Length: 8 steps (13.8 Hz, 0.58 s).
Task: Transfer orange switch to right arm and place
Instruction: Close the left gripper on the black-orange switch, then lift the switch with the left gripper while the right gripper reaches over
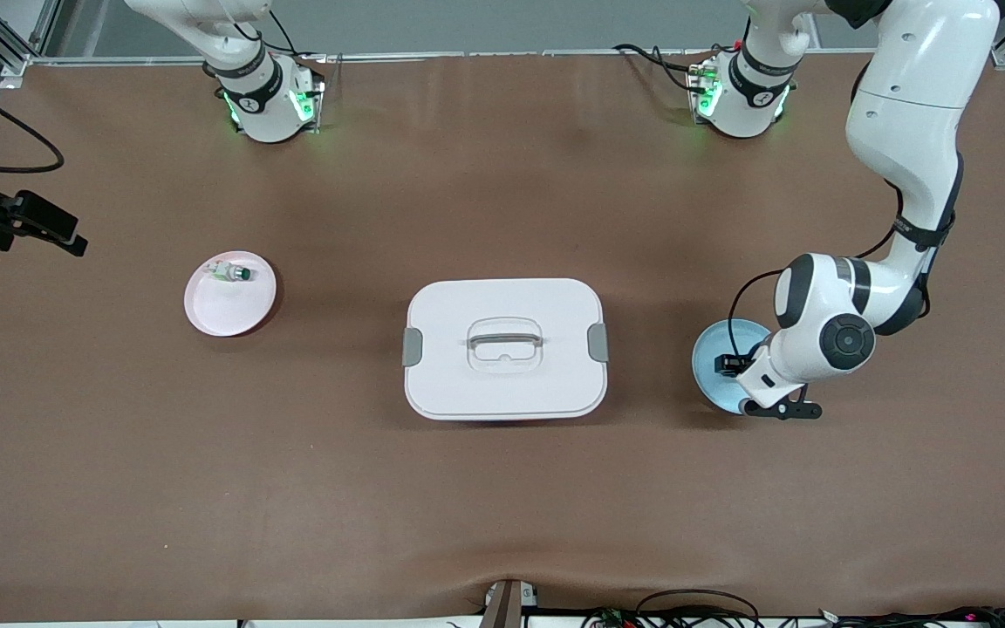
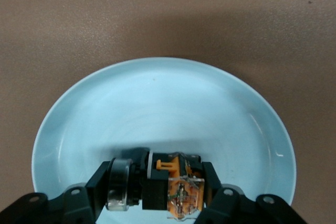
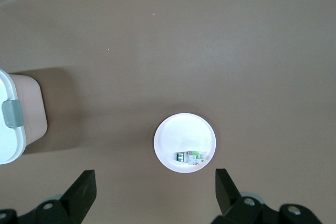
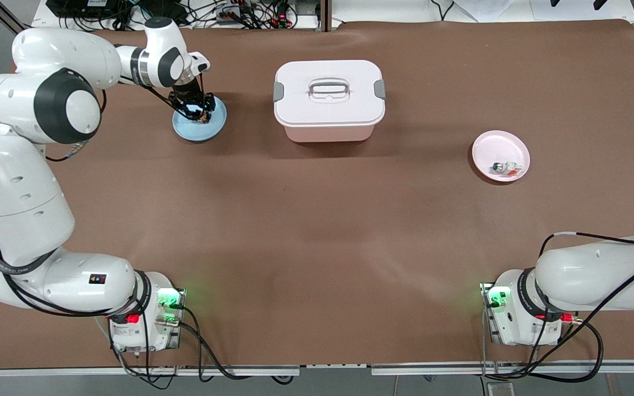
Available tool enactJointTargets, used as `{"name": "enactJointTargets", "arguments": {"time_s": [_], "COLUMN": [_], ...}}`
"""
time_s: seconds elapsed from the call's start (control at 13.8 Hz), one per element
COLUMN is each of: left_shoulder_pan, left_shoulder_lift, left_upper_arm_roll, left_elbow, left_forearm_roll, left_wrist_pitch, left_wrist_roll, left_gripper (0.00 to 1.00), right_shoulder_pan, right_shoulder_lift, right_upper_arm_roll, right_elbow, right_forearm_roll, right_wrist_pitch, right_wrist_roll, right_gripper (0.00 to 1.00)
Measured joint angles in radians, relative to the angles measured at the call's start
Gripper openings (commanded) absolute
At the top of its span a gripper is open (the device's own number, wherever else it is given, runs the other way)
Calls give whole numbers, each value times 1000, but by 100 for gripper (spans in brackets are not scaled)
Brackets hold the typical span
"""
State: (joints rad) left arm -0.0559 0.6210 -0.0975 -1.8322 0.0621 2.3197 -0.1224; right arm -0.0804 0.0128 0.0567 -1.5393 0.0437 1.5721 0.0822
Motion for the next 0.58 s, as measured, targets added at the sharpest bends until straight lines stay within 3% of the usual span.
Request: {"name": "enactJointTargets", "arguments": {"time_s": [0.29,0.58], "left_shoulder_pan": [1,0], "left_shoulder_lift": [-45,-166], "left_upper_arm_roll": [0,0], "left_elbow": [17,33], "left_forearm_roll": [-5,-97], "left_wrist_pitch": [-88,-253], "left_wrist_roll": [-15,-33], "left_gripper": [17,13], "right_shoulder_pan": [0,0], "right_shoulder_lift": [0,1], "right_upper_arm_roll": [0,-1], "right_elbow": [0,0], "right_forearm_roll": [9,9], "right_wrist_pitch": [3,0], "right_wrist_roll": [0,0], "right_gripper": [100,100]}}
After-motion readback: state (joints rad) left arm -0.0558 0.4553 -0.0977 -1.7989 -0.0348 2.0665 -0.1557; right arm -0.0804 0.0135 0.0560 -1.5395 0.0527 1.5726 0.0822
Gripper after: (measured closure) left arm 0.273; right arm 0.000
